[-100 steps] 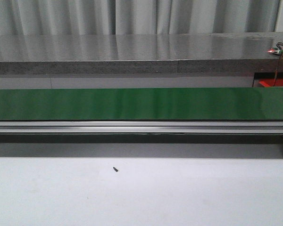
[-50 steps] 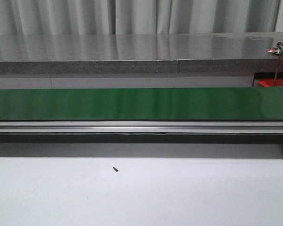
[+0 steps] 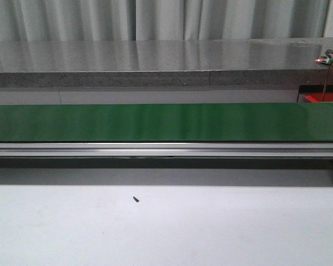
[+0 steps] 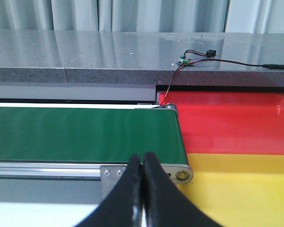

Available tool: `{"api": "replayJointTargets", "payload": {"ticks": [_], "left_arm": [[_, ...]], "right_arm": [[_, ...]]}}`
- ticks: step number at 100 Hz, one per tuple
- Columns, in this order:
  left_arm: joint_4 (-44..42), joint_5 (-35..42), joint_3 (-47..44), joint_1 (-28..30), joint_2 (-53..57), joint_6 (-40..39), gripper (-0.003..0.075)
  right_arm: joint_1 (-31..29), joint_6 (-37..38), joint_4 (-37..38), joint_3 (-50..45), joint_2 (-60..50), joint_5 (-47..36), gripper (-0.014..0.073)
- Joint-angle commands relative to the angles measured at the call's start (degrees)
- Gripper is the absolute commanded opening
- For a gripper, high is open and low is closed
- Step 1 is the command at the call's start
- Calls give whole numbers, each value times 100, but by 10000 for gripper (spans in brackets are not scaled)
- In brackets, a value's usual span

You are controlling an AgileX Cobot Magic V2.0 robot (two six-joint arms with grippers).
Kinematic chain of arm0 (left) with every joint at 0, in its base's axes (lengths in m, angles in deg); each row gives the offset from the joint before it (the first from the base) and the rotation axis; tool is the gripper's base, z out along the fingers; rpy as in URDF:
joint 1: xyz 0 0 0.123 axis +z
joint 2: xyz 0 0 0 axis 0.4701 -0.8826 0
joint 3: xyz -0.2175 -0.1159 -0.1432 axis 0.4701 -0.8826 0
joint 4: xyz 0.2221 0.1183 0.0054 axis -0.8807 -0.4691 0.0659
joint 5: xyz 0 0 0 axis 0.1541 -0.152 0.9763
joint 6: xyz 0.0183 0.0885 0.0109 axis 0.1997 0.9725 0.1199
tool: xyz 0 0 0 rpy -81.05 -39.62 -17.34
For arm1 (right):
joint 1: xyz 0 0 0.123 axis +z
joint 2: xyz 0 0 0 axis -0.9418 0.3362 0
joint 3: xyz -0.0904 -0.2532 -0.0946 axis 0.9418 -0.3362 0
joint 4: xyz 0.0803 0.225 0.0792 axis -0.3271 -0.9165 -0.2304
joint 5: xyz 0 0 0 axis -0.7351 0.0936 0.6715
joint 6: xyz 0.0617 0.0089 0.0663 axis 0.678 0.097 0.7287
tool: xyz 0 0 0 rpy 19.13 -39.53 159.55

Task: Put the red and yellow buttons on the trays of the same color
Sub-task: 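Lower the left gripper onto a yellow button and close on it, then carry the yellow button onto the green conveyor and open the left gripper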

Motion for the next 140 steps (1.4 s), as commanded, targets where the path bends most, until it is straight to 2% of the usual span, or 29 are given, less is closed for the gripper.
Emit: {"api": "replayJointTargets", "payload": {"ticks": [1,15,22,41,51,72,101,122,140], "left_arm": [[4,365,193,94,73,-89,598],[-19,426,193,143,-94,-89,596],[-19,501,193,143,-158,-89,566],[-23,682,193,143,-198,-89,340],[-32,715,193,143,-198,-89,288],[-57,804,193,132,-198,-89,281],[-102,249,218,-117,574,-73,281],[-112,-726,732,-444,1192,-50,281],[-112,-1218,1444,-881,1275,-34,281]], "right_arm": [[-14,-5,55,104,-110,-436,-69],[-14,-5,55,104,-110,-436,-69],[-14,-5,55,104,-110,-436,-69],[-14,-5,55,104,-110,-436,-69],[-14,-5,55,104,-110,-436,-69],[-14,-5,55,104,-110,-436,-69],[-14,-5,55,104,-110,-436,-69],[-14,-5,55,104,-110,-436,-69],[-14,-5,55,104,-110,-436,-69]]}}
